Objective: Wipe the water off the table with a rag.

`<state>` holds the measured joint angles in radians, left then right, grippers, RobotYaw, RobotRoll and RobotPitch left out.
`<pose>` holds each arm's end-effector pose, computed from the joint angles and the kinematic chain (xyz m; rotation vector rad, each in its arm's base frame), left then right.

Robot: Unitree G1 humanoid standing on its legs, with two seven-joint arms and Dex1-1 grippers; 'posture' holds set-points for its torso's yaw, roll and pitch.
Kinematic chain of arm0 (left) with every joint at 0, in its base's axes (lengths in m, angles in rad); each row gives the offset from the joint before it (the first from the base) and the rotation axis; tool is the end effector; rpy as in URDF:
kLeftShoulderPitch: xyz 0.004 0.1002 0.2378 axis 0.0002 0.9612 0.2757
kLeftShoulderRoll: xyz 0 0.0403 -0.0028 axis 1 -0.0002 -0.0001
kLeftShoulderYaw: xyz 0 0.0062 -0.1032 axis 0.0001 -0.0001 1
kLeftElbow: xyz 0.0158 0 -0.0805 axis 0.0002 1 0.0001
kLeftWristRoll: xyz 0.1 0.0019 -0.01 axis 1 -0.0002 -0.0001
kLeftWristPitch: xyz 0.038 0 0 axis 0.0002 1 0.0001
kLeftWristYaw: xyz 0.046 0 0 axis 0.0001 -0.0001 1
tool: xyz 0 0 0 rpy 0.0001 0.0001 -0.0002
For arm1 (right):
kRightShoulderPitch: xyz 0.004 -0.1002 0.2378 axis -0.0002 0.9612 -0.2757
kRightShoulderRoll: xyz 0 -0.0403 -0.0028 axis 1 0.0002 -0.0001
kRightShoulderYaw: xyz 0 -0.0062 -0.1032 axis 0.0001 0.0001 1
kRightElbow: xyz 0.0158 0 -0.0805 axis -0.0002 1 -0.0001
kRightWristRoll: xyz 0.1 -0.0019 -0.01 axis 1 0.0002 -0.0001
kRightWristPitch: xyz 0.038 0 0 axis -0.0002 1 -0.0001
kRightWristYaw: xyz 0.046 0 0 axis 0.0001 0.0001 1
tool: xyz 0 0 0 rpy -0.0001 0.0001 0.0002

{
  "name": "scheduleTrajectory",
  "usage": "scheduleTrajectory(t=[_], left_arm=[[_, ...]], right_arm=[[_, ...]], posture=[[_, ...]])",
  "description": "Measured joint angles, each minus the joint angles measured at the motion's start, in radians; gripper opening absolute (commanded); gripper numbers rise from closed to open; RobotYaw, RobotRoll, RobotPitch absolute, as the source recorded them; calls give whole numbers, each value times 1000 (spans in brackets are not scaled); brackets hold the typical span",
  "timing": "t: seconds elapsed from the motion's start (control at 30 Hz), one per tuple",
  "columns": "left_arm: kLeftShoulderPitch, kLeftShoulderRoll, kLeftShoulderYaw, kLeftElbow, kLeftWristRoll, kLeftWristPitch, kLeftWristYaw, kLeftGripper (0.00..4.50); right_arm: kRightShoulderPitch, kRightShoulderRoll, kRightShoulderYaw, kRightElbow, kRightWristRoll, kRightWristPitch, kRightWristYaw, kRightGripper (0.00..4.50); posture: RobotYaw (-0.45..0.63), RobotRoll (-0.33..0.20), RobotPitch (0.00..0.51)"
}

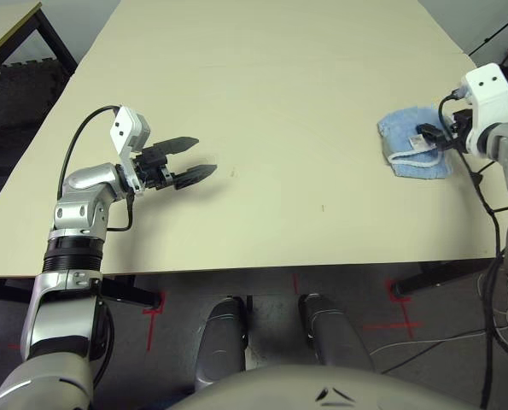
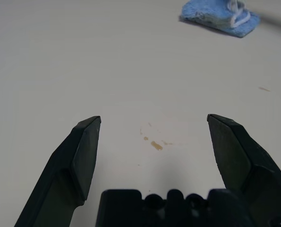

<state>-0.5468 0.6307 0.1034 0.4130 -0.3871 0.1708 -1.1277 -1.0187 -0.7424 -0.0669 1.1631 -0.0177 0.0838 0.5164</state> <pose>0.2906 0.2846 0.1530 0.1530 0.0300 -0.9237 0.3231 -0.3314 0.1921 -0.3723 0.2511 0.0317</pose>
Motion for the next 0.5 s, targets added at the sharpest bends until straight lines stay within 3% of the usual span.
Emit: scheduleTrajectory(t=[0.1,0.3,0.5], left_arm=[[-33,-12,12,38,23,-37,71,4500],[-83,-37,82,139,73,-135,301,4500],[-92,-39,176,158,98,-199,543,4500]], right_arm=[[-2,3,-54,0,25,-46,-52,4485],[5,58,-225,-21,182,-116,-50,4485],[80,117,-273,-71,241,-173,-37,4485]], posture=[[-115,0,138],[-108,0,144],[-73,0,175]])
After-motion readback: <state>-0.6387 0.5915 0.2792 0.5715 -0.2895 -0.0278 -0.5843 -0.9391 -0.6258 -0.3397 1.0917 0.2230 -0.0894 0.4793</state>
